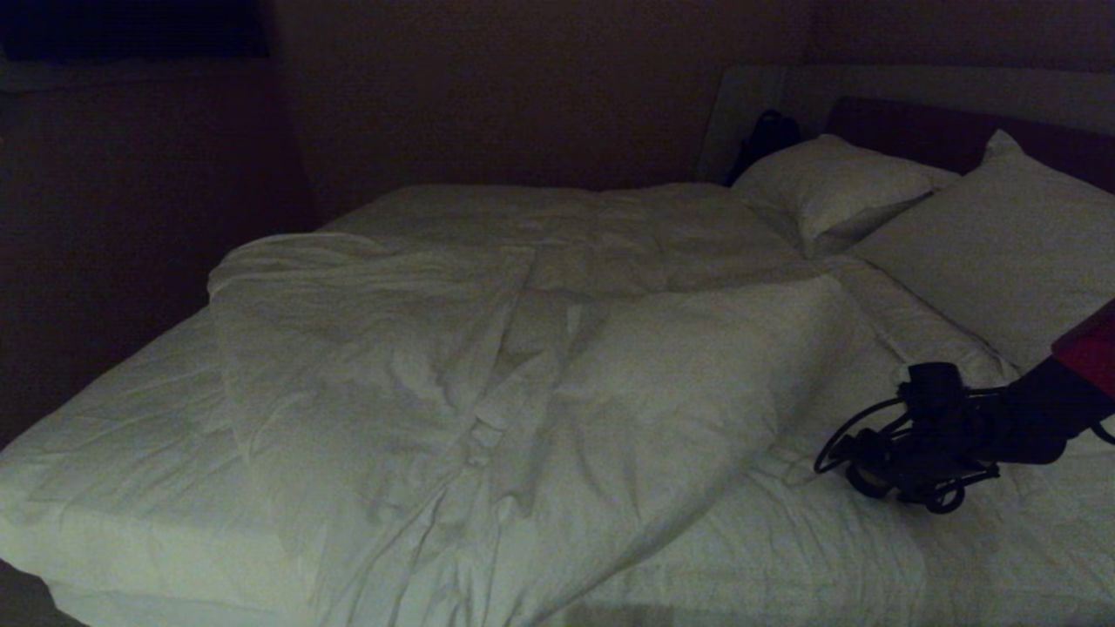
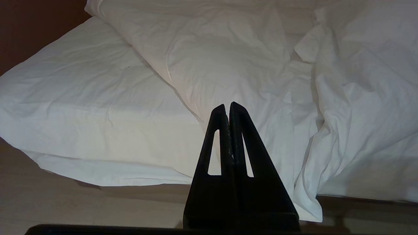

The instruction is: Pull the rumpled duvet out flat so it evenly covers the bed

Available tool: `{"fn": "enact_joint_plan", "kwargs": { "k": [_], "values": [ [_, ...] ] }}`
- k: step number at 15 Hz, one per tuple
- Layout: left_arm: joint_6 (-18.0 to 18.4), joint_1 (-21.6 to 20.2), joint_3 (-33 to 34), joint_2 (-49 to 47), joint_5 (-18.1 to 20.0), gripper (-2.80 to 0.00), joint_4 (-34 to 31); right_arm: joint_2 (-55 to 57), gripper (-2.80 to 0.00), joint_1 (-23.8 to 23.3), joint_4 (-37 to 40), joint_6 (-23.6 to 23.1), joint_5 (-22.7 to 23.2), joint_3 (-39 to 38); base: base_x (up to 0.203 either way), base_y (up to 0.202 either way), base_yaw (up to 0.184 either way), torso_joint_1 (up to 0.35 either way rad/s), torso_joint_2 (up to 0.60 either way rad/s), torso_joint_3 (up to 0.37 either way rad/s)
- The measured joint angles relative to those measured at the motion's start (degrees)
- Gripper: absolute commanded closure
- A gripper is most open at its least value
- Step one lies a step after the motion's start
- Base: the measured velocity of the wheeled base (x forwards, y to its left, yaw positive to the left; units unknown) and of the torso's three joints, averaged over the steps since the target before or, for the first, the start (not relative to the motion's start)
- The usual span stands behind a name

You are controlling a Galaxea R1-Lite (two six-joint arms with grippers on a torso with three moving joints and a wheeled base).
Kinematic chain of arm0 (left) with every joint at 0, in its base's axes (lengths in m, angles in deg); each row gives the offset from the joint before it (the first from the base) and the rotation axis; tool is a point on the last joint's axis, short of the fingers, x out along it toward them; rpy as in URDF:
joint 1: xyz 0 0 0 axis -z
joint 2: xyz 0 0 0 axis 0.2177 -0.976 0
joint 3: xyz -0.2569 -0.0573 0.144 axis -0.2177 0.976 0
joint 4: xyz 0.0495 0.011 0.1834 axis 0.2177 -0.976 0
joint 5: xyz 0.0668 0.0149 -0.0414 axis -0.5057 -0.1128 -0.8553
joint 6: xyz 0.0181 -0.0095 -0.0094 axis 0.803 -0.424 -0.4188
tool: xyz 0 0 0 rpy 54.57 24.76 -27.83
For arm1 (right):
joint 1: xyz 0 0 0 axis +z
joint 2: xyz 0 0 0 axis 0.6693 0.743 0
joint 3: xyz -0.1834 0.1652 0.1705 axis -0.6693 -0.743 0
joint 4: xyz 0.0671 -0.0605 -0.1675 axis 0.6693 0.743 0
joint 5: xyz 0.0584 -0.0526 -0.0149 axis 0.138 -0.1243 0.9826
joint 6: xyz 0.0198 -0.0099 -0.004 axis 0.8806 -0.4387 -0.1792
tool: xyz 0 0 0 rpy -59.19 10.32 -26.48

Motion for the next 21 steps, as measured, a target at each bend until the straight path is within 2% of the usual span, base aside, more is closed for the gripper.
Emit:
{"fn": "enact_joint_plan", "kwargs": {
  "k": [2, 3, 21],
  "values": [
    [0.0, 0.0, 0.0, 0.0, 0.0, 0.0, 0.0, 0.0, -2.8, 0.0, 0.0, 0.0, 0.0, 0.0, 0.0, 0.0, 0.0, 0.0, 0.0, 0.0],
    [0.0, 0.0, 0.0, 0.0, 0.0, 0.0, 0.0, 0.0, 0.0, 0.0, 0.0, 0.0, 0.0, -0.1, 0.0, 0.0, 0.0, 0.0, 0.0, 0.0],
    [0.0, 0.0, 0.0, 0.0, 0.0, 0.0, 0.0, -0.3, 0.0, 0.0, 0.1, 0.2, 0.1, -0.4, 0.0, 0.0, 0.0, 0.0, 0.0, 0.0]
  ]
}}
